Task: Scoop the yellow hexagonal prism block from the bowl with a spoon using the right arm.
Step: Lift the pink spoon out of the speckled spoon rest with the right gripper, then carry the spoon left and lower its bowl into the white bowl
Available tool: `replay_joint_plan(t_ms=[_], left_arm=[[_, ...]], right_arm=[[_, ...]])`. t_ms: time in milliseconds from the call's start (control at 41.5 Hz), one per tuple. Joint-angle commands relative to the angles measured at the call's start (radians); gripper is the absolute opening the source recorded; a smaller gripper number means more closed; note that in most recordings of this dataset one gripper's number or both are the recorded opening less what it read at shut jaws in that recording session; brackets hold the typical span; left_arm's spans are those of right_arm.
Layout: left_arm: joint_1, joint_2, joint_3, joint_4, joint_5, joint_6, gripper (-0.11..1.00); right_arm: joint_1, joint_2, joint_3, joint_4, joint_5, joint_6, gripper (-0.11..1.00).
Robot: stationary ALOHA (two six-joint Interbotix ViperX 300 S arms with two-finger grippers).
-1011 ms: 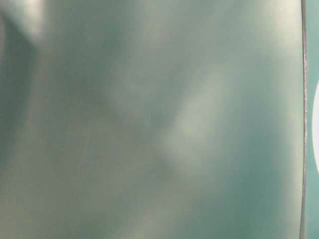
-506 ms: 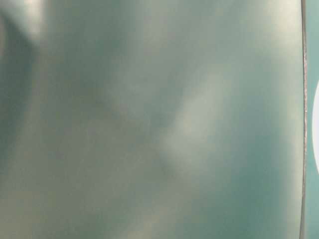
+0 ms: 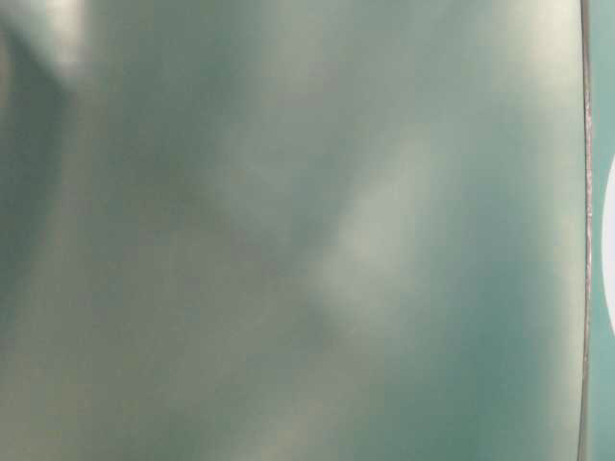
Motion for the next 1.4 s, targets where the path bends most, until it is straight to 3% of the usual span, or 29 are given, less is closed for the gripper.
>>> replay_joint_plan(t_ms=[0,217,433,746,1011,1156,1373], left_arm=[[-0.002,0.009,-0.018,0.003,-0.005,0.002,0.00],[0.000,0.009,-0.017,0.003,-0.005,0.002,0.00],[0.000,0.009,-0.017,0.003,-0.005,0.002,0.00],[0.000,0.011,-0.018,0.003,-0.005,0.008,0.00],[0.000,0.011,-0.018,0.003,-0.005,0.008,0.00],[-0.002,0.009,-0.018,0.003,-0.005,0.008,0.00],[0.000,0.011,-0.018,0.003,0.003,0.008,0.00]], right_arm=[[0.005,-0.011,-0.005,0.002,-0.006,0.002,0.37],[0.005,-0.012,-0.005,0.003,-0.011,0.002,0.35],[0.005,-0.011,-0.008,0.002,-0.012,-0.002,0.25],[0.005,-0.017,-0.012,0.002,-0.025,-0.012,0.24],[-0.057,-0.164,0.003,0.002,0.005,-0.029,0.24],[-0.129,-0.301,-0.011,0.003,0.112,-0.087,0.24],[-0.270,-0.474,-0.101,0.003,0.433,-0.195,0.24]])
